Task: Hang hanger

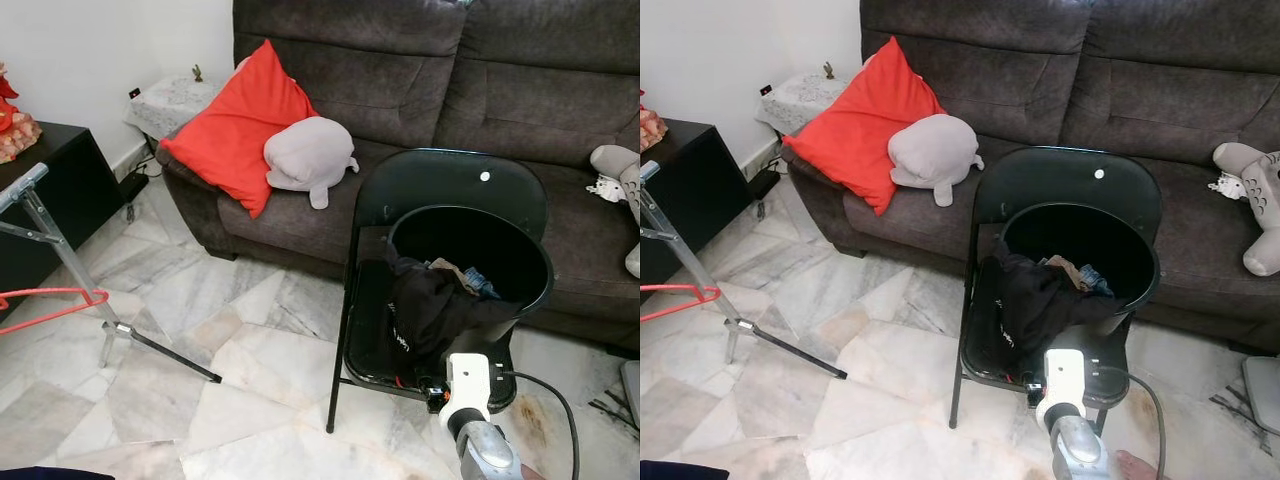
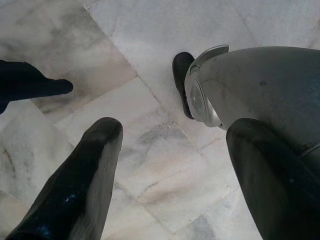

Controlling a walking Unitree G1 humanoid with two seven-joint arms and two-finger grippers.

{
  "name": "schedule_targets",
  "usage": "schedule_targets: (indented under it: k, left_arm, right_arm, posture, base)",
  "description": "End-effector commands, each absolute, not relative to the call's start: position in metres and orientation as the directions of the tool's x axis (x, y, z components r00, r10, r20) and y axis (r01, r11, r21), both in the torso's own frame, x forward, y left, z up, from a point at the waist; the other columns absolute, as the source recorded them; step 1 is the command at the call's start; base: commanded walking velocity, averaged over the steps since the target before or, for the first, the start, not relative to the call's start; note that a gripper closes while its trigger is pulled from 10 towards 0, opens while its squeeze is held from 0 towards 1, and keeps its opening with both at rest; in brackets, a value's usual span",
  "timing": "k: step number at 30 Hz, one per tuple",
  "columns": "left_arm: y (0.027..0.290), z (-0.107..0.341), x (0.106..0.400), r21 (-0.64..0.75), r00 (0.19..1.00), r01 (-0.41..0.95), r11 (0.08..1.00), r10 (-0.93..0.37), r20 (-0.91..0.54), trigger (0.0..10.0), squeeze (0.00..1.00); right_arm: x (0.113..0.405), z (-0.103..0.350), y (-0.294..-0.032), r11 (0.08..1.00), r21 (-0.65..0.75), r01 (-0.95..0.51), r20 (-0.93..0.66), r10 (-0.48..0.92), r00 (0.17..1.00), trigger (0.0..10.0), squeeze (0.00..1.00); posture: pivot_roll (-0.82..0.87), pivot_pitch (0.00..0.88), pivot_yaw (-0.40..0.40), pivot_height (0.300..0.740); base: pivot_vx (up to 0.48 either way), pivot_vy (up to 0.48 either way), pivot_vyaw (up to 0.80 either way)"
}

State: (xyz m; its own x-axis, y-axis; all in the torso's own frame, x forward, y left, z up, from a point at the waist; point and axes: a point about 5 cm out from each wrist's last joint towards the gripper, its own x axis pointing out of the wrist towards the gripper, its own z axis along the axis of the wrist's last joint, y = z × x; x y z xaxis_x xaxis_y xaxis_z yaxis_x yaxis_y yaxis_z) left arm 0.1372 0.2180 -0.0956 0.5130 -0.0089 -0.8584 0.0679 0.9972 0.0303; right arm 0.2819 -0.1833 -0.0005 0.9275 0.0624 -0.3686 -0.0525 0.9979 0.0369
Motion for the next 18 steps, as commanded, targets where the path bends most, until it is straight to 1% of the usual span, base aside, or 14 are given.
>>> schedule_targets:
  k: [1,2,7,9,18]
  left_arm:
    - [0.223,-0.097,0.13,0.036,0.483,0.082,0.996,-0.008,-0.876,10.0,0.0]
    - [0.229,-0.095,0.131,0.043,0.484,0.08,0.996,-0.001,-0.875,10.0,0.0]
    - [0.224,-0.096,0.132,0.038,0.487,0.087,0.995,-0.009,-0.873,10.0,0.0]
    - [0.208,-0.1,0.133,0.028,0.488,0.1,0.995,-0.025,-0.872,10.0,0.0]
    - [0.185,-0.104,0.131,0.017,0.483,0.121,0.993,-0.044,-0.875,10.0,0.0]
  right_arm:
    - [0.28,-0.003,-0.185,0.998,0.042,-0.047,-0.377,0.059,0.924,0.0,0.0]
    - [0.281,-0.003,-0.184,0.998,0.042,-0.051,-0.382,0.063,0.922,0.0,0.0]
    - [0.281,-0.003,-0.184,0.998,0.04,-0.05,-0.388,0.062,0.919,0.0,0.0]
    - [0.282,-0.003,-0.185,0.998,0.041,-0.049,-0.388,0.061,0.92,0.0,0.0]
    - [0.283,-0.002,-0.186,0.998,0.04,-0.048,-0.381,0.06,0.922,0.0,0.0]
  posture:
    - [-0.04,0.12,0.06,0.721]
    - [-0.04,0.12,0.06,0.721]
    - [-0.04,0.12,0.061,0.721]
    - [-0.04,0.12,0.061,0.721]
    - [-0.04,0.121,0.061,0.721]
  base:
    - [0.0,0.0,0.0]
    - [0.0,0.0,0.0]
    - [0.0,0.0,0.0]
    - [0.0,0.0,0.0]
    - [0.0,0.0,0.0]
